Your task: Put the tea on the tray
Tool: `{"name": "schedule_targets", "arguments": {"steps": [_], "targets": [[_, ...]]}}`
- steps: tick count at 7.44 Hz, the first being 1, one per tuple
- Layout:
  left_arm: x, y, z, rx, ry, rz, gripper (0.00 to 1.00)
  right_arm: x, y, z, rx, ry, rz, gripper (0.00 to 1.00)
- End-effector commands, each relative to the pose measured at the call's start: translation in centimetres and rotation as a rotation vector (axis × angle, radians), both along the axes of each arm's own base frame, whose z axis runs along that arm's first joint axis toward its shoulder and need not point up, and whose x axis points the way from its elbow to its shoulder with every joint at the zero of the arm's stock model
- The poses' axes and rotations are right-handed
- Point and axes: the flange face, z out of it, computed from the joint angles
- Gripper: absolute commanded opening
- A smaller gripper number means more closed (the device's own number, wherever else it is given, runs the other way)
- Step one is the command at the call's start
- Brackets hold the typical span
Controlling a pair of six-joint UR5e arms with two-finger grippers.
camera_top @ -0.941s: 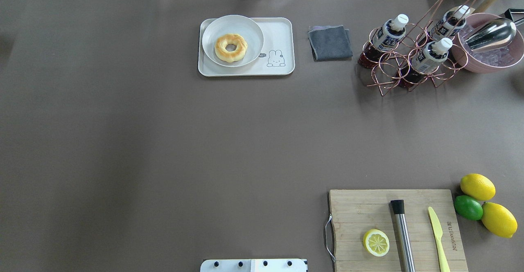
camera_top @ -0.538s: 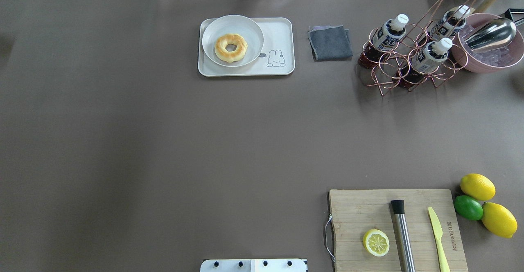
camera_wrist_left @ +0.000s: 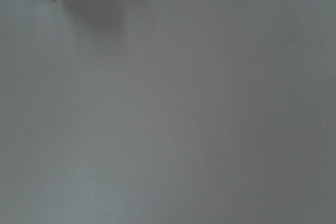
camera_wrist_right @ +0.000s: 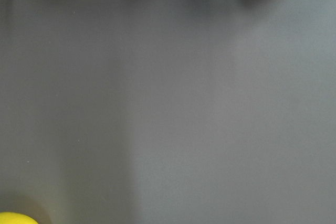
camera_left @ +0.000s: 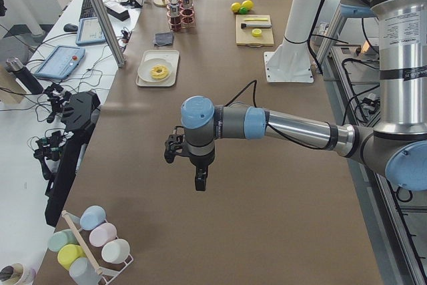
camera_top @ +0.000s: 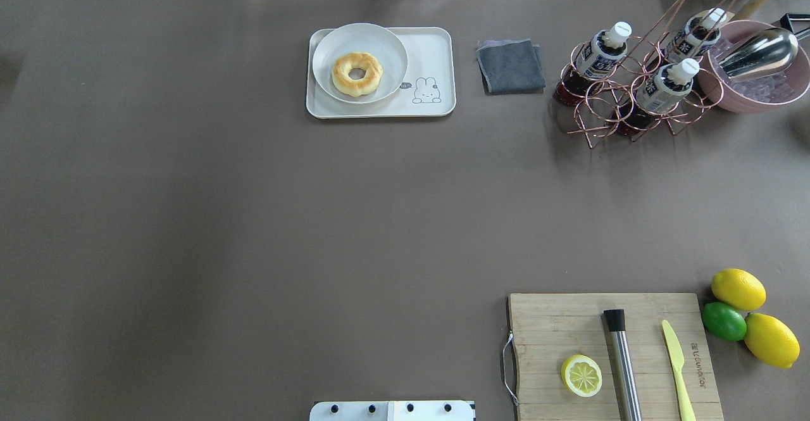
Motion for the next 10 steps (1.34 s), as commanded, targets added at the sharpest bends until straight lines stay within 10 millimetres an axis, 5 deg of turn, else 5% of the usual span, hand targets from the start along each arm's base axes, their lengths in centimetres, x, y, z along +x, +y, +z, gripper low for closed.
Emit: {"name": "schedule_targets", "arguments": {"steps": [1, 4, 6, 7, 10], "targets": [[0.0, -0.7, -0.8, 0.02, -0.001, -0.002, 0.99, 0.0, 0.1, 0.1, -0.003, 0.0, 0.0, 1.0], [-0.3, -1.7, -2.2, 0.185, 0.0, -0.004, 0.99, -0.1, -0.2, 0.0, -0.001, -0.005, 0.001, 1.0], [0.1, -2.0, -1.4, 0.183, 0.051, -0.003, 0.99, -0.1, -0.3, -0.4, 0.014, -0.011, -0.001, 1.0], [0.5, -2.0, -2.8, 0.232, 0.122, 0.008, 0.99, -0.1, -0.6, -0.6, 0.025, -0.015, -0.006, 1.0], [1.2, -2.8, -6.5, 0.475, 0.186, 0.024, 0.99, 0.3, -3.9, -6.1, 0.168, 0.074, 0.004, 1.0]]}}
